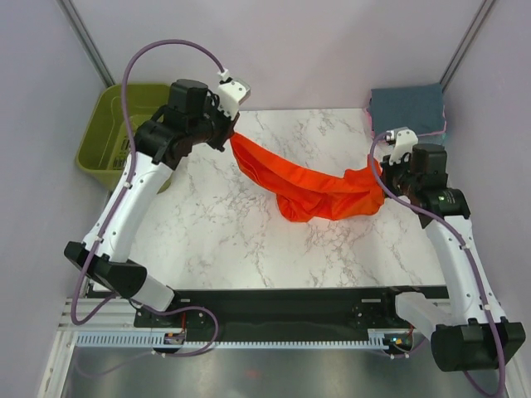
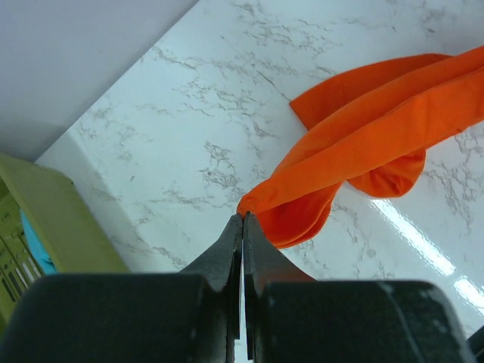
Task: Fold and stack the t-shirts
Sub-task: Flatten the tshirt out
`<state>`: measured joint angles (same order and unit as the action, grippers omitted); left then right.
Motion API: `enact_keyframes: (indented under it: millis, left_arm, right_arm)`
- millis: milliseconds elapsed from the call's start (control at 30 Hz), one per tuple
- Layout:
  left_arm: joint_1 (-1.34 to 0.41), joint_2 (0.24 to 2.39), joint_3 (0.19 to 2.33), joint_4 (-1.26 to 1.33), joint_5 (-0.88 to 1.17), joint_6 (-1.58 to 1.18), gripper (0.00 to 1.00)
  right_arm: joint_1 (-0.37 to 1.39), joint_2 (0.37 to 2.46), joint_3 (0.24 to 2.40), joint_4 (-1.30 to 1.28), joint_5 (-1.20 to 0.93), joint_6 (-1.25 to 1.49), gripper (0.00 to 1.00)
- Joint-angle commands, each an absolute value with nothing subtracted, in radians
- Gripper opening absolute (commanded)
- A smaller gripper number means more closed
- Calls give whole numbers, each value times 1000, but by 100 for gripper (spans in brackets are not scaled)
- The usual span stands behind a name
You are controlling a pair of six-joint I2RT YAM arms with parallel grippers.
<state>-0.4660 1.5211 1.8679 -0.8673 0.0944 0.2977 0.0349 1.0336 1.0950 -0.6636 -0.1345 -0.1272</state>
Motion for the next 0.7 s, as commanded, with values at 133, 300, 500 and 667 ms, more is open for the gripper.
enact_keyframes:
  millis: [133, 300, 500, 667]
  left_arm:
    - [-460, 1375, 1642, -933, 202, 322, 2]
    - [-462, 1408, 1614, -960, 305, 279, 2]
    - [-463, 1474, 1660, -954, 376, 235, 2]
    - [-463, 1486, 1672, -951, 374, 227, 2]
  right_arm:
    - [6, 1103, 957, -658, -377, -41, 28]
    - [5, 1216, 1100, -647, -301, -58, 46]
    - [54, 1393, 1250, -643, -200, -78, 45]
    - [141, 1422, 1172, -701, -178, -3, 41]
